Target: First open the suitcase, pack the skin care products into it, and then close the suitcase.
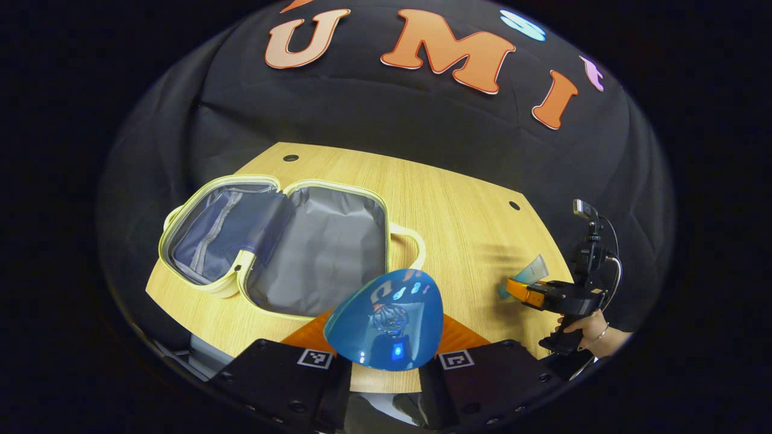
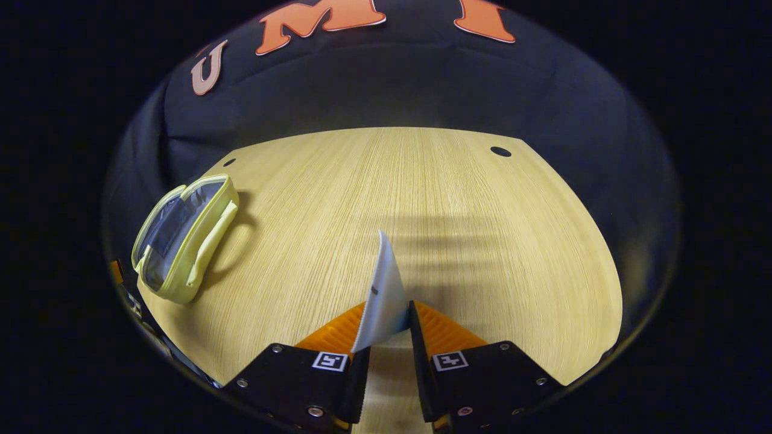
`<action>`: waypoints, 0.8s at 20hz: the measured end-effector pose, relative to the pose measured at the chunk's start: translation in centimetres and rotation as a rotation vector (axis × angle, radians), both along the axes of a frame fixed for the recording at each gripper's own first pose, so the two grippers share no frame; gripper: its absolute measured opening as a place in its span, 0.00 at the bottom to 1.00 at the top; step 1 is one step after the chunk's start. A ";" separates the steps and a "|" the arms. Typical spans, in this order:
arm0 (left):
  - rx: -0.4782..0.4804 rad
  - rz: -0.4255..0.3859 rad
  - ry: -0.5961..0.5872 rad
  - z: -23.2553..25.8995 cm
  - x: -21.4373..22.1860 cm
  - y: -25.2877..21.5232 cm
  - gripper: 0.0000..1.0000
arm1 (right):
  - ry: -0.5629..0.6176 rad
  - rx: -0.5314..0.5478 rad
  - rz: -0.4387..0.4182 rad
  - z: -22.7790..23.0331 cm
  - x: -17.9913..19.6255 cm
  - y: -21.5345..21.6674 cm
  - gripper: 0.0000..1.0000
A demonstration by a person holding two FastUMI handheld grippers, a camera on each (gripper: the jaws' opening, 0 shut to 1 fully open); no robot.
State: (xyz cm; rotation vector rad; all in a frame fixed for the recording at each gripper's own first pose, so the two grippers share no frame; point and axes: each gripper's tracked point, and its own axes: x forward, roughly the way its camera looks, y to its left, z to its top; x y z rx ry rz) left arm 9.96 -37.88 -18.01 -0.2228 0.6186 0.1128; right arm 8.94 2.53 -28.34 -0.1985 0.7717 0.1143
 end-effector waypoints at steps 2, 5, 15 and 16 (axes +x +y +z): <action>-0.029 -0.015 0.004 1.1 0.4 0.8 0.49 | 0.010 0.052 0.014 1.6 -0.6 0.9 0.37; -0.015 -0.072 0.058 2.7 0.9 3.1 0.49 | -0.011 0.095 0.020 4.1 -0.7 1.4 0.37; 0.023 -0.178 0.445 -0.5 4.4 12.1 0.48 | -0.006 0.215 -0.054 7.6 -3.3 1.1 0.32; 0.024 -0.206 0.487 -1.5 4.8 12.2 0.49 | -0.013 0.211 -0.070 7.7 -3.5 0.8 0.37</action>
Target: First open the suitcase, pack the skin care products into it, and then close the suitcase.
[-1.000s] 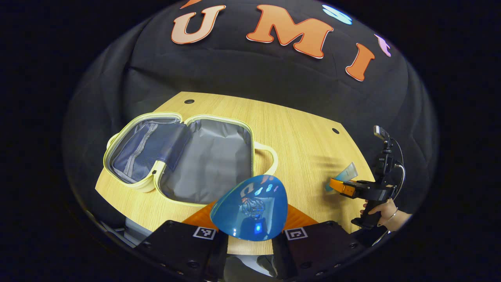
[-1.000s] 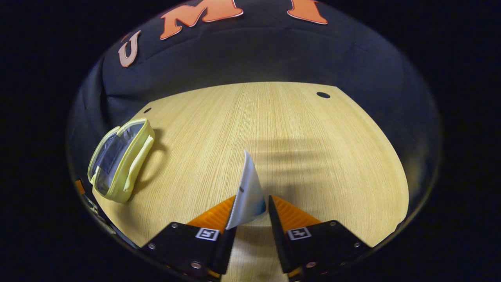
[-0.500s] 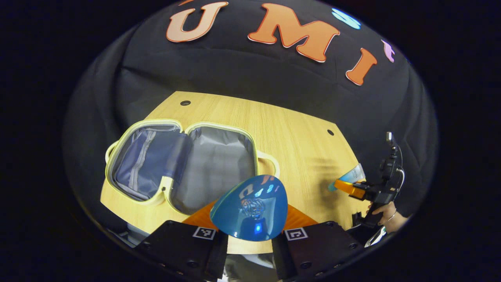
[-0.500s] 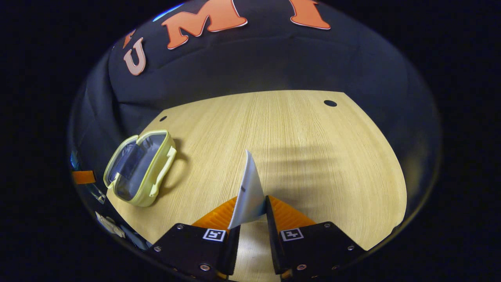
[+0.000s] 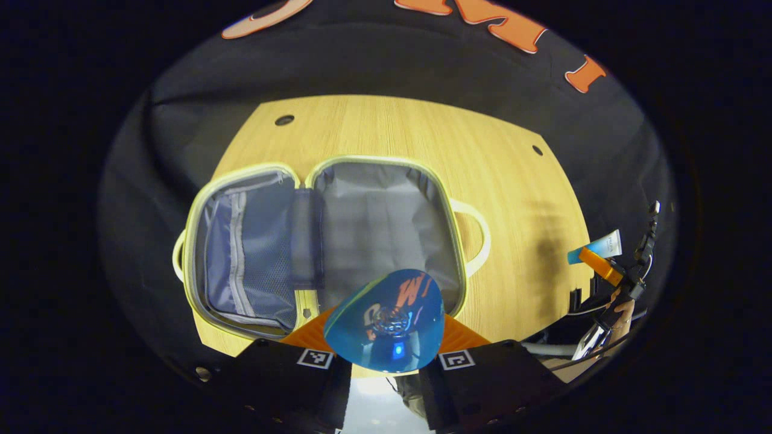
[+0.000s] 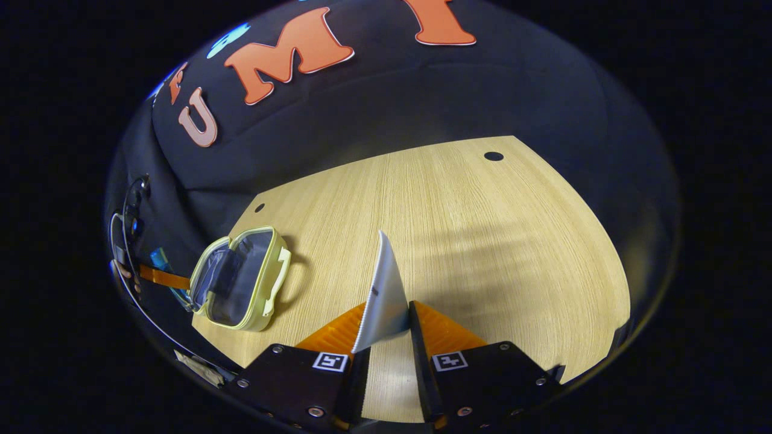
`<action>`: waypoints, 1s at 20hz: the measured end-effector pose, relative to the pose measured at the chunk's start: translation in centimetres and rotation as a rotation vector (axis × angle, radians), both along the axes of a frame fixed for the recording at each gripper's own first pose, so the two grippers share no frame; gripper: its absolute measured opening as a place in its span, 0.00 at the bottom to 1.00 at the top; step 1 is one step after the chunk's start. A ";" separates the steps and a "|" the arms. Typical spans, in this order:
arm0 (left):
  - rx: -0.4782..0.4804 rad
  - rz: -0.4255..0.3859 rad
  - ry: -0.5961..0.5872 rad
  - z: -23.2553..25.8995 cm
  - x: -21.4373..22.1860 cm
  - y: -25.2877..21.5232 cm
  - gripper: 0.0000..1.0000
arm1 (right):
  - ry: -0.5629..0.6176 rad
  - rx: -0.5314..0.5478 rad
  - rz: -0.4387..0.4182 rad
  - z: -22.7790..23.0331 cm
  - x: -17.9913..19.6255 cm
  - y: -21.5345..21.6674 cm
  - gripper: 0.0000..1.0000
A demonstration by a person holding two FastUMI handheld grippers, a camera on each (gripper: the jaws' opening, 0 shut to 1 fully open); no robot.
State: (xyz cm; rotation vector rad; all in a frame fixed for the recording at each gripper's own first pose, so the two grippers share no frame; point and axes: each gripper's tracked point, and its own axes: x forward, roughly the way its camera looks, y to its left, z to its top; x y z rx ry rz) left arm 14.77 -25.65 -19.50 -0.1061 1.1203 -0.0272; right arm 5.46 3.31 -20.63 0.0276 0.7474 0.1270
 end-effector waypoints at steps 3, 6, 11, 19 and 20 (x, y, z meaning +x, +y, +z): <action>0.085 -0.086 0.103 -2.1 1.2 0.0 0.49 | 0.018 -0.006 -0.027 -0.7 -1.3 -0.4 0.37; 0.127 -0.117 0.165 -4.3 3.5 -0.8 0.49 | 0.065 0.019 -0.057 -1.6 -2.9 -0.4 0.37; 0.192 -0.048 0.186 -8.8 7.1 1.6 0.48 | 0.097 0.008 -0.090 -2.1 -4.7 -0.9 0.37; 0.195 -0.072 0.132 -7.9 8.4 -0.3 0.78 | 0.079 0.022 -0.083 -1.2 -5.2 0.1 0.37; 0.201 -0.070 0.119 -7.2 8.1 -0.6 0.89 | 0.074 0.020 -0.074 -0.9 -5.1 0.2 0.37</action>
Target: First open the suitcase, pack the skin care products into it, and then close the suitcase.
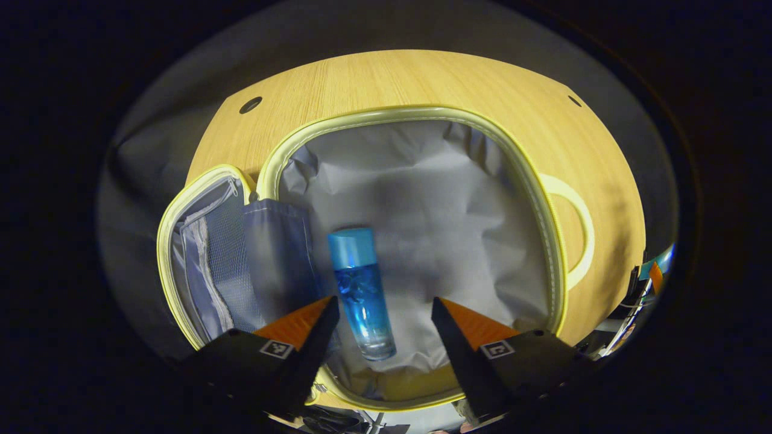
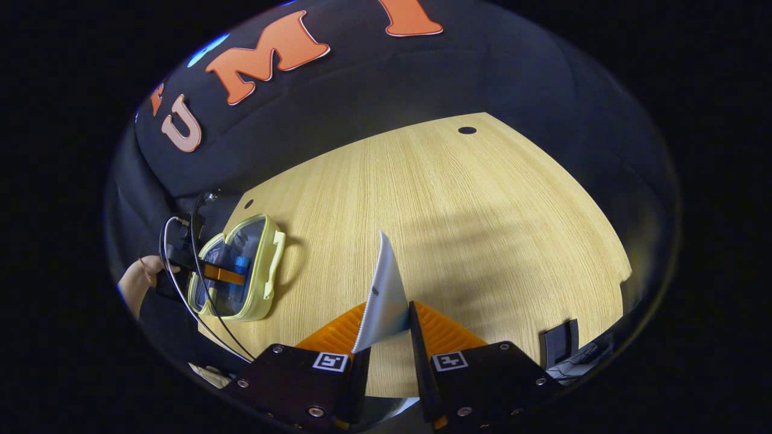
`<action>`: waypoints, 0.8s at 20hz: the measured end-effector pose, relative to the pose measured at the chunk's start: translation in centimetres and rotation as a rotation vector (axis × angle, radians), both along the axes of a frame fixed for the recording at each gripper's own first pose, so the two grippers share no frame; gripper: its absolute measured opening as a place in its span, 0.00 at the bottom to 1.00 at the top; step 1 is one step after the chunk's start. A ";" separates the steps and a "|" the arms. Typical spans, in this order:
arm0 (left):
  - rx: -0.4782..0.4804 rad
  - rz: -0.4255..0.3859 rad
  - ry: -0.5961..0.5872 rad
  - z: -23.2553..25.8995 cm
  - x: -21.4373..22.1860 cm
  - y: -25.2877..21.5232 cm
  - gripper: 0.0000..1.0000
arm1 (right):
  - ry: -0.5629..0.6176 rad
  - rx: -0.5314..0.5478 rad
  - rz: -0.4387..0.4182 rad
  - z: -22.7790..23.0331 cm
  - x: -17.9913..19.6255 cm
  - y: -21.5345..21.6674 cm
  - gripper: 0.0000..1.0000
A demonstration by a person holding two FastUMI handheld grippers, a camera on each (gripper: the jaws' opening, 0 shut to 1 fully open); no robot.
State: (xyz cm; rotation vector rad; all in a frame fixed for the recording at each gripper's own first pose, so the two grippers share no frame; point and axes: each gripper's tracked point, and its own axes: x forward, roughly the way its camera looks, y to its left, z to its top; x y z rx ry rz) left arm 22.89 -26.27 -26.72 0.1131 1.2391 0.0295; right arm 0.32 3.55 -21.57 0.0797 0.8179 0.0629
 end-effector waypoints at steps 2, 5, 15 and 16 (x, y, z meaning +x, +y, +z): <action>0.017 0.007 -0.040 1.7 -0.6 0.2 1.00 | -0.014 -0.004 0.025 0.5 0.2 0.4 0.37; -0.011 0.049 -0.135 5.3 -2.7 0.0 0.99 | -0.039 -0.022 0.084 1.5 1.0 1.1 0.37; -0.437 0.203 -0.482 13.9 -8.9 6.8 0.98 | -0.077 0.018 0.169 5.5 4.7 15.9 0.37; -0.430 0.212 -0.483 14.0 -9.6 8.6 0.98 | -0.066 0.021 0.192 5.3 4.7 18.2 0.37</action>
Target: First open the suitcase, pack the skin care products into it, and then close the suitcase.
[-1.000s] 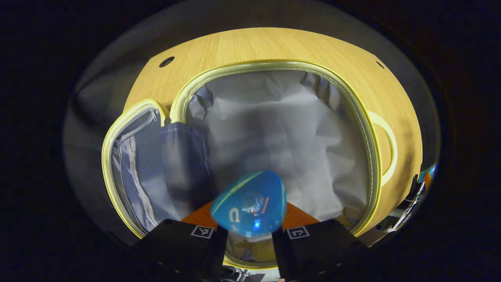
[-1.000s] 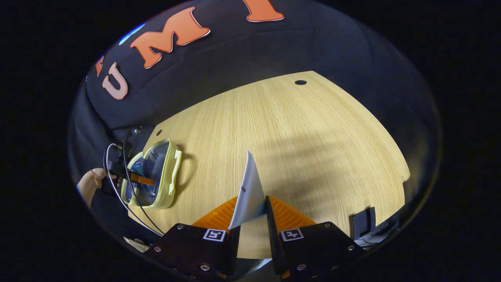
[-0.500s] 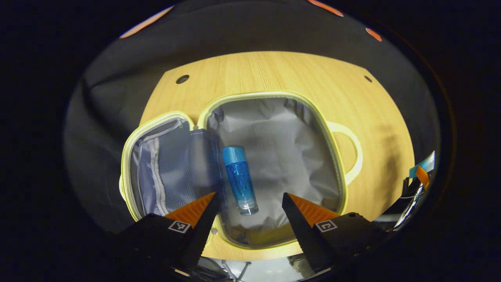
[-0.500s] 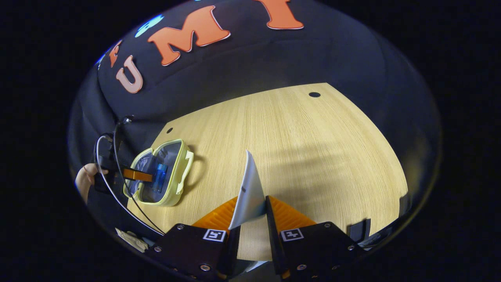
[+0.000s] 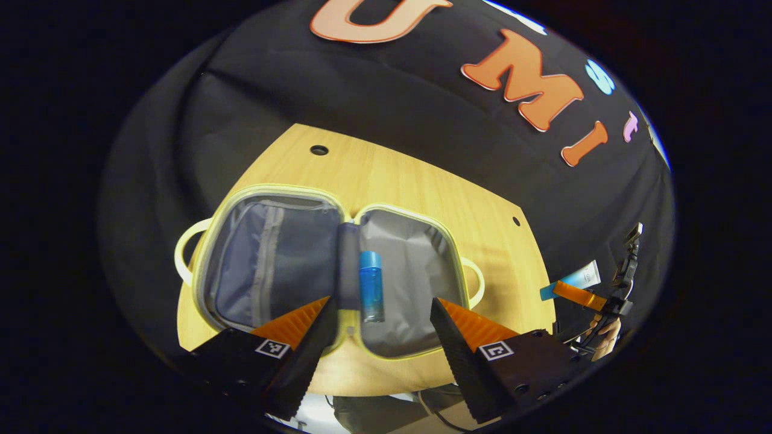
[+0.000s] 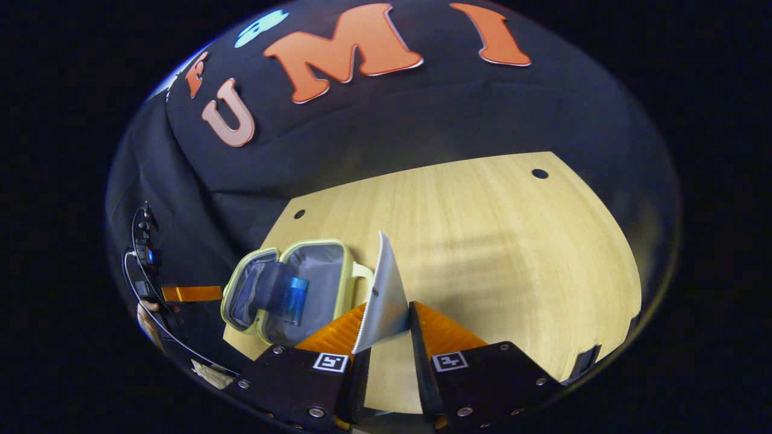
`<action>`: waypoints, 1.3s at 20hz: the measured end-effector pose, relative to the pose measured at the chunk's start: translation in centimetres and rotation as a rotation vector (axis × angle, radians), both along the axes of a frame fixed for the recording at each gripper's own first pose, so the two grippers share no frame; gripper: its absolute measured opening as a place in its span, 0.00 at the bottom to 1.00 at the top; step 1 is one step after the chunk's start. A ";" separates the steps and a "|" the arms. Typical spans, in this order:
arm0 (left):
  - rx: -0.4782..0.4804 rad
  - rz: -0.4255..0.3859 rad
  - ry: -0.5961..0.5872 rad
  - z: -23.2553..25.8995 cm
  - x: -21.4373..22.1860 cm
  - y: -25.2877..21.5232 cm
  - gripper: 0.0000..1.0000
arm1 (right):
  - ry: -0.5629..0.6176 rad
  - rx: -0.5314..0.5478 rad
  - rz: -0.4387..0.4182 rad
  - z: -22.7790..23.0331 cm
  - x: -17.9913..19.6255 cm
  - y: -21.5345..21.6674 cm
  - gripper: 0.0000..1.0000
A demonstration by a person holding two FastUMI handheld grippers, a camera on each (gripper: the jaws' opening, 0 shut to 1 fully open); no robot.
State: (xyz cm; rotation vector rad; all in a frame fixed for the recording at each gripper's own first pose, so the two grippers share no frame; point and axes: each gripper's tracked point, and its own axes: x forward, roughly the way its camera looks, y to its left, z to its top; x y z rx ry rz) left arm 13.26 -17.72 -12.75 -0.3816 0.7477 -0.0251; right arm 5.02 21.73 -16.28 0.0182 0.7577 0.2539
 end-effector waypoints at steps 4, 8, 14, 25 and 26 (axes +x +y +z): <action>0.026 0.068 -0.002 -0.7 -2.4 7.6 0.98 | 0.095 -0.037 0.099 -1.9 0.0 7.0 0.37; -0.018 0.142 0.003 -1.7 -4.3 12.4 0.98 | 0.220 -0.129 0.209 -5.1 0.6 11.7 0.37; -0.004 0.213 0.035 -3.1 -8.6 17.7 0.98 | 0.413 -0.231 0.265 -11.3 1.3 15.0 0.37; -0.034 0.301 0.096 -5.9 -12.8 20.1 0.98 | 0.538 -0.370 0.198 -19.1 3.0 14.2 0.42; -0.040 0.305 0.098 -6.0 -12.8 20.1 0.98 | 0.533 -0.353 0.194 -18.9 3.0 14.3 0.45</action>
